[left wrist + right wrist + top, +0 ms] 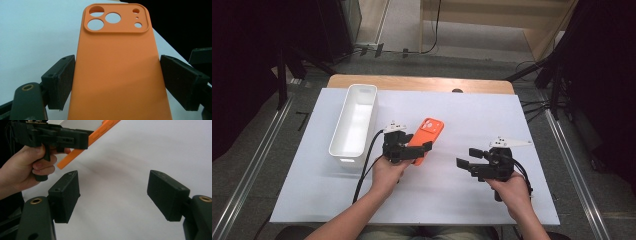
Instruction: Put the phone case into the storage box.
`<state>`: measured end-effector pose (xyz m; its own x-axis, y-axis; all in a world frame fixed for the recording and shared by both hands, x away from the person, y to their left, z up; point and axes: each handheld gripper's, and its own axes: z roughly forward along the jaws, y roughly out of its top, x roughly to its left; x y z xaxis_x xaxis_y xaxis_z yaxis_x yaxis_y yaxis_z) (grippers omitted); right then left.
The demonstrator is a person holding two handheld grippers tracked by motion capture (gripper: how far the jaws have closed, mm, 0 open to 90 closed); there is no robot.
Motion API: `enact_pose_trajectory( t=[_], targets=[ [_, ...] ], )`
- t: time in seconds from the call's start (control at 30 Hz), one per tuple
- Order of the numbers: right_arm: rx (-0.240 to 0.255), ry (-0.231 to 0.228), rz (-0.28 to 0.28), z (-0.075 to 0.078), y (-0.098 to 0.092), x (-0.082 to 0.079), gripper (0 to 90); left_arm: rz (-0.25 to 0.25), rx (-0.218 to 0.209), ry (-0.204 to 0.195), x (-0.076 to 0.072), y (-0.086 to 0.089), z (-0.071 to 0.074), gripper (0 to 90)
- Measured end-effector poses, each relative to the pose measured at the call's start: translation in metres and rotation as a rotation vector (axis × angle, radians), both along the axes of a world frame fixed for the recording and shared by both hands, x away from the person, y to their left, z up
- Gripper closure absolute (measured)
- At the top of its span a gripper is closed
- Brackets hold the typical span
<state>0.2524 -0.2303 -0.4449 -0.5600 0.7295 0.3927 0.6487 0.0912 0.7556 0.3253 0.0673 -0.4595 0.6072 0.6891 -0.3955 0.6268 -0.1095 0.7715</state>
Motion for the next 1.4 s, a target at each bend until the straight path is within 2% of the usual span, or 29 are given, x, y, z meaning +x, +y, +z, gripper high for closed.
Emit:
enact_pose_trajectory(
  t=[0.17,0.23,0.57,0.73,0.9,1.13,1.4],
  targets=[
    [-0.003,-0.013,0.0,0.004,0.006,0.007,24.6,0.02,0.002,-0.026,-0.003,0.0,-0.002,15.6],
    [0.011,-0.014,-0.007,0.006,0.007,0.01,24.6,0.026,0.002,-0.033,-0.004,0.001,-0.003,15.6],
    [0.043,0.012,-0.056,0.014,0.011,0.024,24.7,0.05,0.003,-0.055,-0.01,-0.001,-0.008,15.6],
    [0.057,0.006,-0.076,0.014,0.016,0.033,24.7,0.053,0.009,-0.076,-0.015,-0.005,-0.01,15.6],
    [0.062,0.019,-0.087,0.014,0.021,0.04,24.9,0.057,0.014,-0.088,-0.017,-0.007,-0.011,15.6],
    [0.062,0.01,-0.099,0.016,0.025,0.047,24.9,0.062,0.01,-0.097,-0.017,-0.007,-0.012,15.6],
    [0.064,0.023,-0.103,0.013,0.033,0.057,25.0,0.061,0.02,-0.104,-0.018,-0.008,-0.012,15.6]
  ],
)
